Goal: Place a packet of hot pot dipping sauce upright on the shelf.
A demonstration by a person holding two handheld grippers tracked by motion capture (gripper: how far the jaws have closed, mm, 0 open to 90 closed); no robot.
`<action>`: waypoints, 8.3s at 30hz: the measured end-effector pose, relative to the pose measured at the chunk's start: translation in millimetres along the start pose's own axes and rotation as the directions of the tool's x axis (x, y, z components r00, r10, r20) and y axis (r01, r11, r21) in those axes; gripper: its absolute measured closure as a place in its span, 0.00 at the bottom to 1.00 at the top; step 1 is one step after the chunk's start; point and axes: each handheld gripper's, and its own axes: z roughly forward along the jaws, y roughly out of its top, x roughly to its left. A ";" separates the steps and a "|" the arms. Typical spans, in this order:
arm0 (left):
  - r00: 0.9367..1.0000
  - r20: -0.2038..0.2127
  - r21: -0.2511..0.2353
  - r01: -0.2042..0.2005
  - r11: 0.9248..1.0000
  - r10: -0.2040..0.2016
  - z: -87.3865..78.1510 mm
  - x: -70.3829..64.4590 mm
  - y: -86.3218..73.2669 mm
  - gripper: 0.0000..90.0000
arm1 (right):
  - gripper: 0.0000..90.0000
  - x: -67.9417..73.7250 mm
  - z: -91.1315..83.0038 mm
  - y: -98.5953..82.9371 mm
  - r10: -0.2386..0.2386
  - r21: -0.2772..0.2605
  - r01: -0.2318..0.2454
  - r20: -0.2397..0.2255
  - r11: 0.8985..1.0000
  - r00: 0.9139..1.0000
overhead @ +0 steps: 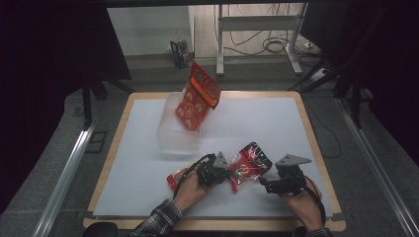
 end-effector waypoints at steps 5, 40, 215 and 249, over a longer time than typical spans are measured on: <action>1.000 -0.014 0.012 -0.011 1.000 0.012 0.2 -1.9 -0.2 1.00 | 0.10 -0.9 8.0 6.0 0.044 0.009 -0.044 -0.071 0.999 0.996; 0.999 0.038 -0.050 0.040 0.998 -0.038 -12.2 0.9 0.2 0.83 | 0.76 25.0 36.0 56.6 0.056 0.011 -0.055 -0.326 0.998 0.944; 0.978 -0.136 -0.132 0.140 0.981 -0.158 -137.9 1.9 -128.3 0.00 | 0.25 108.1 143.2 214.9 -0.368 -0.109 0.354 -0.383 0.929 0.847; 0.982 -0.143 -0.174 0.097 0.980 -0.123 -134.9 3.6 -133.3 0.00 | 0.00 81.5 100.9 142.8 -0.294 -0.094 0.278 -0.318 0.956 0.901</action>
